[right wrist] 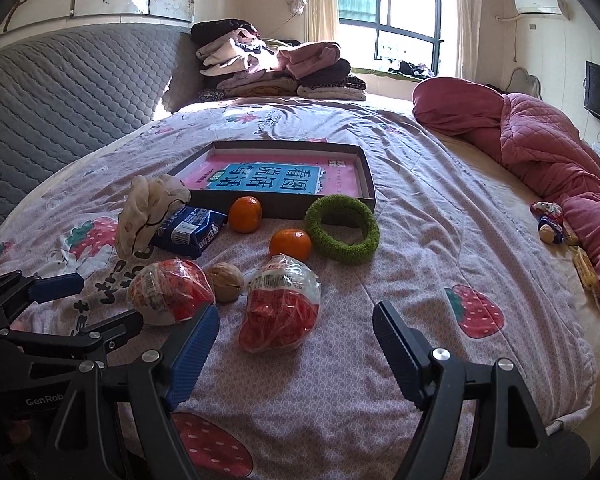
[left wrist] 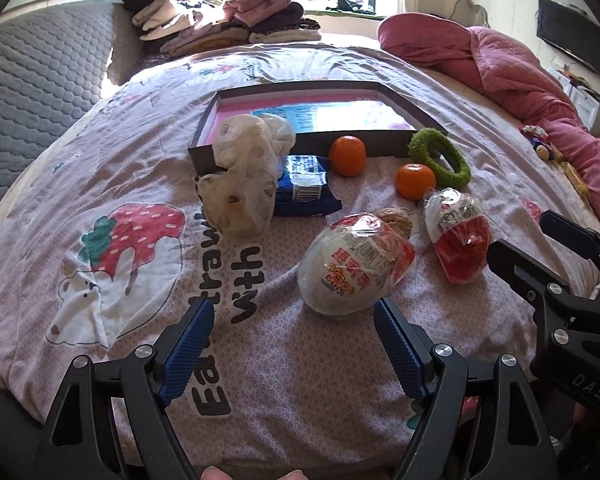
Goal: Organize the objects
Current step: 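Move left gripper to white wrapped egg while right gripper approaches red wrapped egg, then close left gripper on white egg while right gripper closes on red egg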
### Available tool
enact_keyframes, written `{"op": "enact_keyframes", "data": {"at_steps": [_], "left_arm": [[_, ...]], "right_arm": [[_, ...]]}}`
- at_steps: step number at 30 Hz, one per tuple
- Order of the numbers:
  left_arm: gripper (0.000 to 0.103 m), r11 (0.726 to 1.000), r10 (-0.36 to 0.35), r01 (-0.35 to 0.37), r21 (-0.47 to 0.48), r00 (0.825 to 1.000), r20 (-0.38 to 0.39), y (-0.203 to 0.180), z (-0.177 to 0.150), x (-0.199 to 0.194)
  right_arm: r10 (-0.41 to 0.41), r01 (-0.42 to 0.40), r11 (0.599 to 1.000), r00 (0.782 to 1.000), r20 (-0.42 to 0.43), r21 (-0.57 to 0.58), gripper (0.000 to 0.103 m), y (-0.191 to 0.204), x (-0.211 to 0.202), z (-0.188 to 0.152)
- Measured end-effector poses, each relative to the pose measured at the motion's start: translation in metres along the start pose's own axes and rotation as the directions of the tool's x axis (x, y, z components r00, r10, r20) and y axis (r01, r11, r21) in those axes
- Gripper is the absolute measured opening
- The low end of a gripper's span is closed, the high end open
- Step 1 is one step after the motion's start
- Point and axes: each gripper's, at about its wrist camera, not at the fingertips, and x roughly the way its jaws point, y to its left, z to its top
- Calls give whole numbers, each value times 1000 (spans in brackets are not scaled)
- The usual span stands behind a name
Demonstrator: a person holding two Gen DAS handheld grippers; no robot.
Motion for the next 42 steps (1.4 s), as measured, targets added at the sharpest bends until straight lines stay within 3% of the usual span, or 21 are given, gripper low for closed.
{"op": "enact_keyframes", "data": {"at_steps": [11,22,27,40,42], "left_arm": [[83,997,-66,66,47,998,5,-6,3,9],[83,994,-87,84,76,996,34,-6,11,22],[83,990,-109,107,88,994,13,-8,13,31],[83,990,-133,133,51,991,-9,-5,19,54],[83,988,-150,150,44,989,-7,-4,21,55]], "right_arm": [[14,-13,999,1000,-22,35,78,-7,10,-1],[41,-38,997,998,-46,64,78,-13,22,3],[51,-46,996,997,-62,77,78,-16,30,6],[123,-107,986,984,-126,128,78,-17,58,15],[135,-116,983,982,-130,143,73,-19,61,15]]}}
